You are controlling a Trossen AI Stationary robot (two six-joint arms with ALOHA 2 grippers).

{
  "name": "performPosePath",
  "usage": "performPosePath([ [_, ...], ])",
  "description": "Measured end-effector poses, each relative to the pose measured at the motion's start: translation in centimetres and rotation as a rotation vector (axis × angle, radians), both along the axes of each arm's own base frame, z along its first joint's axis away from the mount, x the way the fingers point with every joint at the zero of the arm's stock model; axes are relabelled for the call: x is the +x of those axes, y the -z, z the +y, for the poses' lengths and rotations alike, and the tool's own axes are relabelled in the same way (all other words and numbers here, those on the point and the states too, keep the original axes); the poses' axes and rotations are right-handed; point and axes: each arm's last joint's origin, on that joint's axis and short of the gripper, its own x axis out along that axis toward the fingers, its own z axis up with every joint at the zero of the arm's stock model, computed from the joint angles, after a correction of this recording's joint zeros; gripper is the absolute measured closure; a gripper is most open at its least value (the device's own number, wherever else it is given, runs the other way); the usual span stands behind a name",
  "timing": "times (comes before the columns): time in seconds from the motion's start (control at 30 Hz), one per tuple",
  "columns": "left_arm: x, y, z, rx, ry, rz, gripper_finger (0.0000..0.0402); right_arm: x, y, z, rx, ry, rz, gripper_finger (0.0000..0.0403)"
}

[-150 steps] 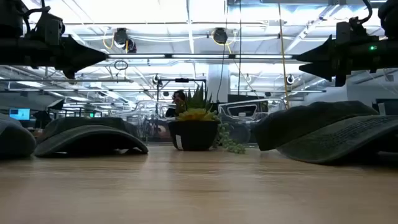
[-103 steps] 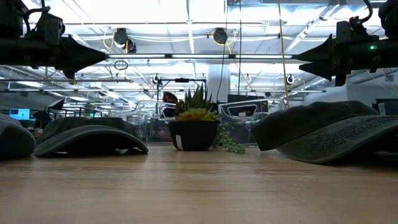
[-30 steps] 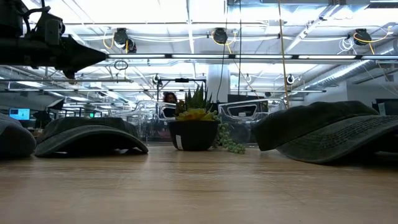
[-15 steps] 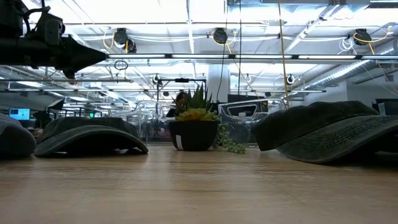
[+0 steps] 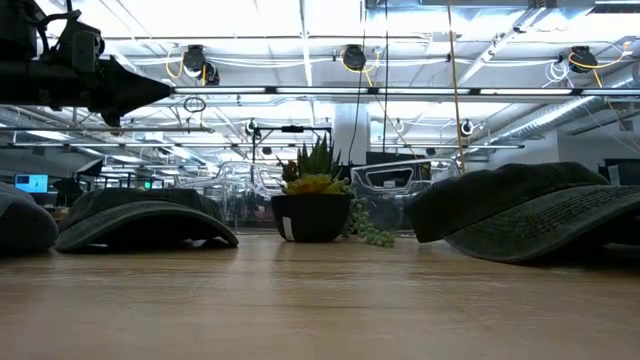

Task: Pick & Place hat
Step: Put the bottom right black cap into the left transparent bin

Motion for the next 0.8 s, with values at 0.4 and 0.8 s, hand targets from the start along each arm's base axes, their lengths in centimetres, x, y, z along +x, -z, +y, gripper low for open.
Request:
performPosePath([
  [0.4,0.0,0.0,0.0,0.0,0.0,0.0,0.0339,0.0,2.7,6.5,0.012,-0.199,0.041,0.0096],
  [0.8,0.0,0.0,0.0,0.0,0.0,0.0,0.0339,2.0,6.1,9.3,0.032,-0.312,0.161,0.0096],
])
